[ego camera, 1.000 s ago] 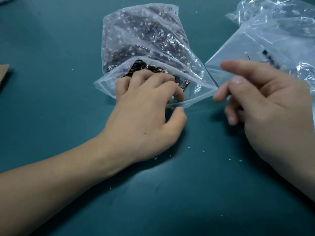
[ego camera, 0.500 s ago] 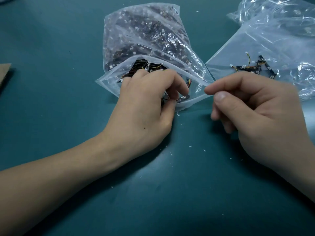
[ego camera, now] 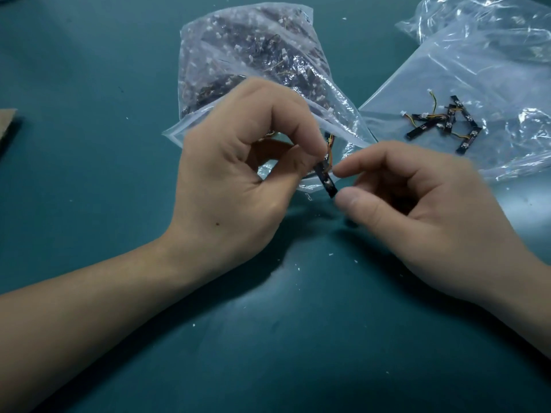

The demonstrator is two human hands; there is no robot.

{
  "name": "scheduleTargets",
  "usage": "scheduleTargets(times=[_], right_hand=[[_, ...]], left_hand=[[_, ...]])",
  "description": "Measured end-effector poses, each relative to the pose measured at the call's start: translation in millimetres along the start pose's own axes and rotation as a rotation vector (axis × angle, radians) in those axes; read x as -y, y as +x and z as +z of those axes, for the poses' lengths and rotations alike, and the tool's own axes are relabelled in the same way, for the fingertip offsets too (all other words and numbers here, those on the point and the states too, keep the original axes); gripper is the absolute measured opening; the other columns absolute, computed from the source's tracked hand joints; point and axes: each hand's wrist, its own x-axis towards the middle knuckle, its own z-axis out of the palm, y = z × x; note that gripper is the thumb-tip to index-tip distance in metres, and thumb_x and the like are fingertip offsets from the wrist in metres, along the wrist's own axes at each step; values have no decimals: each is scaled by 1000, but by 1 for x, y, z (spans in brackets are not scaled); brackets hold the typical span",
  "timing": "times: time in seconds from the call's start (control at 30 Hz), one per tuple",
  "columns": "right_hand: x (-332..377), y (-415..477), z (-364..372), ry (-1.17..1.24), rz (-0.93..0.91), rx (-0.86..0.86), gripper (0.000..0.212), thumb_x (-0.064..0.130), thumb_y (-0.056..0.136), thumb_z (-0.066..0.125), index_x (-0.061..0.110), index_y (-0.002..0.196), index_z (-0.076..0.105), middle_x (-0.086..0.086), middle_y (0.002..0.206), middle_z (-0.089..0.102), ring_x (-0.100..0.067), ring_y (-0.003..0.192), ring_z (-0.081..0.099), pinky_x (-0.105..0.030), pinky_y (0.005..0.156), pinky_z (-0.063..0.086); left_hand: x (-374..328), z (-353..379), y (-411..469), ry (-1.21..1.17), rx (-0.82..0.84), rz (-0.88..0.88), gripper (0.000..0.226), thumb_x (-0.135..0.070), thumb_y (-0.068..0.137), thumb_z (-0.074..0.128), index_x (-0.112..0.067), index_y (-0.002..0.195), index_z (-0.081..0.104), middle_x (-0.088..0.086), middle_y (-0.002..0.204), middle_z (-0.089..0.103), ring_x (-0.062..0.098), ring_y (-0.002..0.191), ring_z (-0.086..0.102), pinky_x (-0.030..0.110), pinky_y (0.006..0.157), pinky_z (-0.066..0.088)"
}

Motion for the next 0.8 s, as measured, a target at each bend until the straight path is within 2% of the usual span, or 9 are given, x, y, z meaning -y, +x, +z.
scheduleTargets(times=[0.1, 0.17, 0.27, 0.33, 0.4, 0.47, 0.6, 0.7, 0.8], right_hand=[[1, 0, 1, -110, -32, 24, 11, 42, 92, 70, 32, 98, 70, 11, 78, 70, -15, 62, 61, -18, 59, 47], [1, 0, 0, -141, -38, 3, 9, 36, 95, 66, 30, 90, 69, 9, 76, 70, -14, 64, 62, -16, 59, 45], [0, 0, -2, -78, -12, -14, 15, 38, 96, 61, 29, 86, 64, 2, 73, 68, -18, 58, 58, -19, 53, 42], [0, 0, -1, -59, -3, -18, 14, 37, 96, 58, 28, 85, 62, -1, 71, 67, -20, 55, 56, -22, 50, 41], [0, 0, -1, -59, -7, -27, 15, 38, 95, 57, 28, 86, 61, -2, 71, 67, -21, 55, 55, -25, 49, 42], [1, 0, 0, -42, -16, -53, 17, 41, 96, 55, 28, 86, 60, -1, 72, 68, -21, 54, 55, -28, 49, 43], [2, 2, -2, 24, -7, -93, 17, 41, 97, 53, 31, 87, 60, 6, 76, 71, -18, 54, 57, -28, 51, 46], [1, 3, -3, 7, -16, -46, 17, 42, 99, 51, 31, 88, 59, 7, 77, 72, -19, 56, 58, -29, 53, 46], [2, 2, -3, -38, -45, 36, 16, 38, 100, 53, 30, 86, 58, 9, 74, 70, -15, 57, 59, -18, 54, 42]], left_hand=[[-3, 2, -1, -38, 42, -10, 28, 12, 87, 75, -14, 85, 63, 9, 93, 63, 25, 86, 64, 23, 70, 51], [-4, 1, -1, -68, 69, -70, 25, 7, 88, 74, -16, 90, 64, 7, 97, 66, 26, 89, 66, 31, 69, 55], [-7, 0, 1, -85, 134, -204, 18, -5, 92, 72, -19, 103, 67, 7, 100, 70, 26, 90, 69, 41, 77, 59], [-9, 0, 2, -39, 199, -266, 13, -12, 96, 69, -15, 109, 70, 4, 92, 72, 20, 84, 69, 35, 76, 57], [-12, 0, 3, 21, 256, -288, 9, -16, 98, 65, -15, 102, 73, 0, 79, 71, 15, 70, 65, 25, 65, 52], [-15, -1, 2, 49, 279, -302, 13, -18, 98, 63, -13, 90, 72, 3, 69, 67, 15, 61, 58, 20, 57, 44], [-18, -3, 3, 25, 326, -321, 12, -13, 95, 64, -9, 85, 69, 9, 68, 63, 16, 59, 50, 18, 56, 37], [-18, -3, 4, 0, 357, -328, 13, -14, 95, 64, -10, 84, 69, 7, 67, 61, 15, 57, 49, 18, 55, 36], [-17, -3, 3, -33, 307, -312, 17, -18, 97, 64, -11, 84, 71, 4, 69, 62, 21, 60, 55, 28, 56, 42]])
